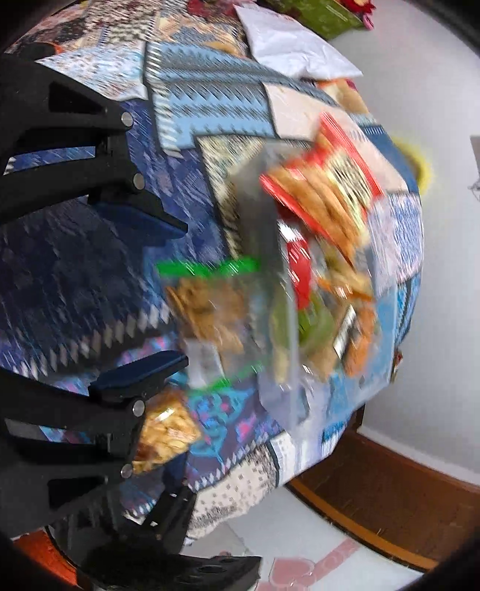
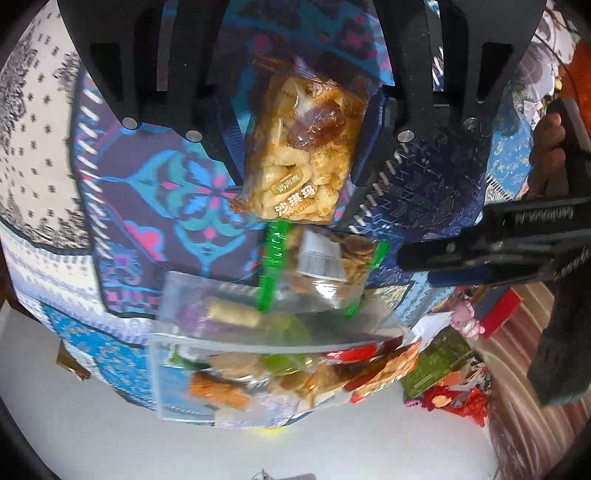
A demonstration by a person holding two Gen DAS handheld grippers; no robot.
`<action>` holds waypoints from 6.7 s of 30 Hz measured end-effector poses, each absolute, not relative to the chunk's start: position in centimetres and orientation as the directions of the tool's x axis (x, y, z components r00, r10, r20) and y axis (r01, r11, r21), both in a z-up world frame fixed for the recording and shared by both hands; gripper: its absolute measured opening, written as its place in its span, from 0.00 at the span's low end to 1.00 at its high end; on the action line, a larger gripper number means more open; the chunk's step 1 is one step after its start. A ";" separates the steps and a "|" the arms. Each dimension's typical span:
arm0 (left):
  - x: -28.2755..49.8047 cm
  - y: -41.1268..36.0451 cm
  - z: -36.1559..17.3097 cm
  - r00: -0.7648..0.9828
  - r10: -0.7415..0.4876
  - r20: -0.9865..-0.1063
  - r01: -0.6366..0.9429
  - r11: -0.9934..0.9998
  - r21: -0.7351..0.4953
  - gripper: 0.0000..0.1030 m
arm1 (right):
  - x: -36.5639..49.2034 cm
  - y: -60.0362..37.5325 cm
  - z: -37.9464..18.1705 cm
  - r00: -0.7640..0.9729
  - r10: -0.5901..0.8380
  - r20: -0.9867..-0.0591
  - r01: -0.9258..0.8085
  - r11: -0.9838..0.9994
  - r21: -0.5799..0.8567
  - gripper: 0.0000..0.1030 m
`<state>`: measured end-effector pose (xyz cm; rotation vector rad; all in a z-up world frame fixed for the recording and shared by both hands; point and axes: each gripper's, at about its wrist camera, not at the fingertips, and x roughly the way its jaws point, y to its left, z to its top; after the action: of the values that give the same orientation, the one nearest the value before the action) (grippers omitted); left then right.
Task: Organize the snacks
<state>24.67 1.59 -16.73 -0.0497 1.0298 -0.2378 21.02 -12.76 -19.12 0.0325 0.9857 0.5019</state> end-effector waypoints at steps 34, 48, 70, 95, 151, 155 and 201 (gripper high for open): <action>21.8 -0.5 -19.7 0.266 -0.272 -0.925 0.358 0.919 -0.167 0.76 | 19.7 -19.2 -19.3 0.476 0.431 -0.767 -0.301 0.899 0.318 0.50; 20.9 -3.9 -21.7 0.448 -0.202 -0.871 0.379 0.925 -0.019 0.56 | 19.7 -18.5 -18.7 0.495 0.425 -0.758 -0.296 0.903 0.312 0.50; 27.5 1.3 -9.6 0.698 -0.248 -0.672 0.197 0.969 -0.152 0.53 | 27.5 -16.5 -10.6 0.664 0.439 -0.605 -0.343 0.898 0.275 0.50; 34.8 1.1 -13.1 0.638 -0.296 -0.711 0.178 0.955 -0.238 0.63 | 33.5 -15.9 -13.0 0.610 0.454 -0.650 -0.338 0.890 0.304 0.63; 5.1 1.4 3.6 0.966 -0.061 -0.251 0.047 0.997 -0.059 0.98 | 7.1 -17.3 3.2 0.892 0.374 -0.255 -0.350 0.927 0.137 1.00; 5.2 1.5 3.5 0.965 -0.060 -0.255 0.045 0.997 -0.064 0.98 | 7.0 -17.2 3.2 0.891 0.378 -0.252 -0.353 0.925 0.137 1.00; 5.6 1.7 3.0 0.961 -0.069 -0.268 0.050 0.996 -0.077 0.99 | 7.3 -17.2 3.0 0.893 0.368 -0.258 -0.348 0.930 0.122 1.00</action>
<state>5.59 1.70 2.98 -0.0697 0.2740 -0.0605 7.26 -17.23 2.97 0.0732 0.2817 0.3713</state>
